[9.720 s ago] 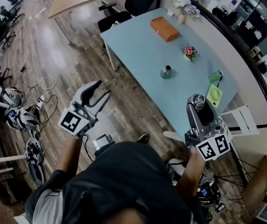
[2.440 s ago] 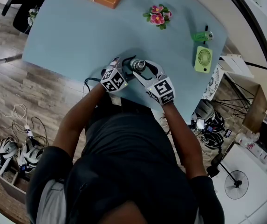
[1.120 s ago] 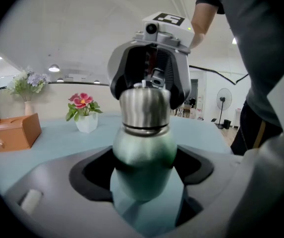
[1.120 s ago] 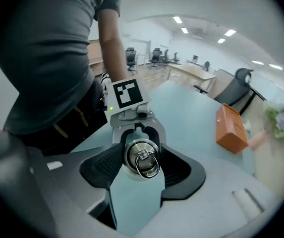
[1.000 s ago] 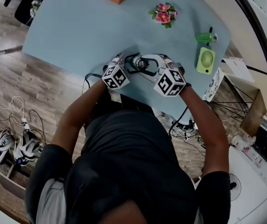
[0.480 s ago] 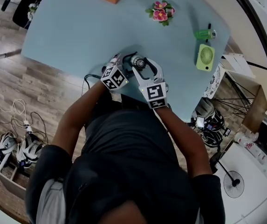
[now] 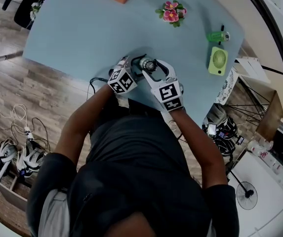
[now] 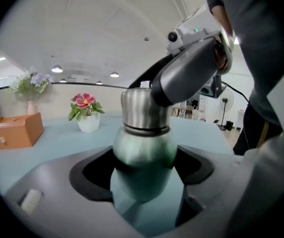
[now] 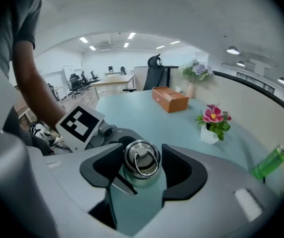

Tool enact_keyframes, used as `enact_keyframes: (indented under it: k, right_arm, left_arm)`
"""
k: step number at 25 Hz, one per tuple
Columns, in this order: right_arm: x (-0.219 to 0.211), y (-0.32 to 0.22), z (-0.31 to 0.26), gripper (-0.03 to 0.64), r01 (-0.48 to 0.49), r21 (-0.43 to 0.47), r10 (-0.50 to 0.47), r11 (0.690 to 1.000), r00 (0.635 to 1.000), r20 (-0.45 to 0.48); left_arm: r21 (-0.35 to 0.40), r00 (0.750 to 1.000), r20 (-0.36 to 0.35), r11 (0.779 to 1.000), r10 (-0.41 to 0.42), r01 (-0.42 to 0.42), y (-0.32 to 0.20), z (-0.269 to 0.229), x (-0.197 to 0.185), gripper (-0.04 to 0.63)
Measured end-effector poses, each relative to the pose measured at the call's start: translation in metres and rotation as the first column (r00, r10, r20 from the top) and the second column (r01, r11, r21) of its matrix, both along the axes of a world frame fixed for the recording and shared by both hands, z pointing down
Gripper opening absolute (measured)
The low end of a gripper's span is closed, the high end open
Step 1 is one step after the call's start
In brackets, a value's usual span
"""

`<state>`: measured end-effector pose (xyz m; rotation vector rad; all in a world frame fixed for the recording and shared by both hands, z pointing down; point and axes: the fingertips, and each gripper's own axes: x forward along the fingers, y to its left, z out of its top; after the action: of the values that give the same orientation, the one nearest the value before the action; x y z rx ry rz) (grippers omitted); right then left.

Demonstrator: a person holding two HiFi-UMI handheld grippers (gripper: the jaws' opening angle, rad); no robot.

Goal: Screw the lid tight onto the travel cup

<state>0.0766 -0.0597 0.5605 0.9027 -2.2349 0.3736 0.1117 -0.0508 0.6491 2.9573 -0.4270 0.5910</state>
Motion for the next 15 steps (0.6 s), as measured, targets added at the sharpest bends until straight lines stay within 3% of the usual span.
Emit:
enact_keyframes:
  k: [2, 4, 5, 7, 11, 13, 15]
  right_arm:
    - [-0.005, 0.003, -0.005, 0.238, 0.153, -0.012, -0.153, 0.988, 0.988, -0.025]
    - [-0.010, 0.011, -0.004, 0.242, 0.351, -0.049, -0.354, 0.935, 0.933, -0.068]
    - [-0.010, 0.015, -0.003, 0.247, 0.451, -0.073, -0.457, 0.889, 0.883, -0.106]
    - [-0.008, 0.020, 0.000, 0.254, 0.619, -0.123, -0.631, 0.776, 0.751, -0.198]
    - [0.000, 0.025, 0.008, 0.255, 0.806, -0.243, -0.834, 0.540, 0.472, -0.285]
    - [0.002, 0.026, 0.014, 0.255, 0.840, -0.282, -0.874, 0.464, 0.383, -0.298]
    - [0.002, 0.024, 0.018, 0.255, 0.852, -0.286, -0.884, 0.438, 0.349, -0.312]
  left_arm:
    - [0.001, 1.000, -0.001, 1.000, 0.001, -0.001, -0.001, 0.000, 0.000, 0.410]
    - [0.002, 1.000, -0.003, 1.000, 0.001, -0.001, -0.002, 0.001, 0.000, 0.410]
    - [0.002, 1.000, -0.003, 1.000, 0.000, 0.000, -0.002, 0.001, 0.000, 0.410]
    - [0.002, 1.000, -0.003, 1.000, 0.000, 0.000, -0.001, 0.001, 0.000, 0.410]
    - [0.001, 1.000, -0.003, 1.000, 0.000, 0.000, 0.000, 0.000, -0.001, 0.410]
    - [0.001, 1.000, -0.004, 1.000, 0.000, 0.000, -0.001, 0.000, 0.000, 0.410]
    - [0.001, 1.000, -0.006, 1.000, 0.000, 0.000, -0.001, 0.000, 0.000, 0.410]
